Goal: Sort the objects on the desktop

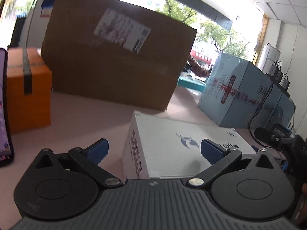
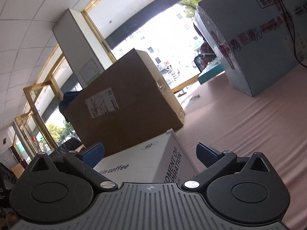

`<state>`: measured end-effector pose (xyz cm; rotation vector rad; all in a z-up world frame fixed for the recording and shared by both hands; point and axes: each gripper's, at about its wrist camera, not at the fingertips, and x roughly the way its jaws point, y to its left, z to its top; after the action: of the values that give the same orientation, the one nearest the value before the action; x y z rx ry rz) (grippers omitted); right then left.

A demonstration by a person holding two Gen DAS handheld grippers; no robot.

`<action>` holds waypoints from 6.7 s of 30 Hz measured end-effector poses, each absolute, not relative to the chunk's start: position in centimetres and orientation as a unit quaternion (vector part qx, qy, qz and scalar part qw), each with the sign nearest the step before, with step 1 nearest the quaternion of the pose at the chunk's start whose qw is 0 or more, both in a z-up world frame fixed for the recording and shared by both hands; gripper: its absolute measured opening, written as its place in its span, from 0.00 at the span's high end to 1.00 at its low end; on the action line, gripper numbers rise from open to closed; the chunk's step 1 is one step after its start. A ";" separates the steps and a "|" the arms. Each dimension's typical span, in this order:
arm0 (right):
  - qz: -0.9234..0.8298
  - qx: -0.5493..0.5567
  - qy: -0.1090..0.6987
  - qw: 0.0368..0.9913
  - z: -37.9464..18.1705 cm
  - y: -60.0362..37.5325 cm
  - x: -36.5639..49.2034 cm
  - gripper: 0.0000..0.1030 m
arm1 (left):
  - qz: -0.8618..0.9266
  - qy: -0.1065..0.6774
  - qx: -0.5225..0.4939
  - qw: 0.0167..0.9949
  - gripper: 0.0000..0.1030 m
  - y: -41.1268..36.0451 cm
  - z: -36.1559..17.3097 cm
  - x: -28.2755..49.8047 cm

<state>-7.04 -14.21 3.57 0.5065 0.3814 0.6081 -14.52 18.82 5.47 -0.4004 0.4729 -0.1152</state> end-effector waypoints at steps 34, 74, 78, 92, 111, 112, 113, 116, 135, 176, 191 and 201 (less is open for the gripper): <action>0.335 0.227 0.300 0.864 4.1 -4.4 -3.4 0.12 | 0.033 0.212 -0.197 0.957 0.00 22.5 7.0 -12.5; 0.280 0.242 0.127 0.920 5.6 -4.3 -5.6 0.00 | 0.091 -0.025 -0.112 0.989 0.00 21.9 7.1 -17.5; 0.251 0.189 0.108 0.943 6.4 -6.3 -7.0 0.00 | 0.047 -0.031 -0.055 0.997 0.00 18.7 6.9 -18.0; 0.000 0.022 0.193 0.981 2.4 -16.3 -6.8 0.00 | -0.117 0.203 -0.068 0.970 0.00 3.1 5.1 -9.5; -0.088 0.008 0.327 0.941 -0.6 -15.7 2.5 0.00 | 0.073 0.334 -0.025 0.939 0.00 0.7 0.0 2.2; -0.089 0.006 0.327 0.941 -0.6 -15.5 3.2 0.00 | 0.072 0.334 -0.026 0.939 0.00 0.7 0.1 2.2; -0.089 0.005 0.327 0.941 -0.6 -15.4 3.7 0.00 | 0.071 0.334 -0.027 0.940 0.00 0.7 0.1 2.3; -0.086 0.009 0.326 0.942 -0.5 -15.4 4.1 0.00 | 0.071 0.333 -0.027 0.940 0.00 0.8 0.2 2.2; -0.079 0.014 0.327 0.941 -0.6 -16.0 3.0 0.00 | 0.070 0.330 -0.027 0.941 0.00 0.5 0.2 2.2; -0.070 0.017 0.327 0.942 -0.6 -16.3 2.7 0.00 | 0.070 0.330 -0.028 0.941 0.00 0.5 0.1 2.2; -0.070 0.017 0.327 0.942 -0.6 -16.3 2.6 0.00 | 0.070 0.330 -0.028 0.941 0.00 0.5 0.2 2.1; -0.070 0.017 0.327 0.942 -0.7 -16.3 2.6 0.00 | 0.070 0.330 -0.028 0.941 0.00 0.5 0.2 2.1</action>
<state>2.57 -16.25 -0.68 0.0353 0.6666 -0.1426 2.10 0.51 0.17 -0.0563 0.6731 0.1436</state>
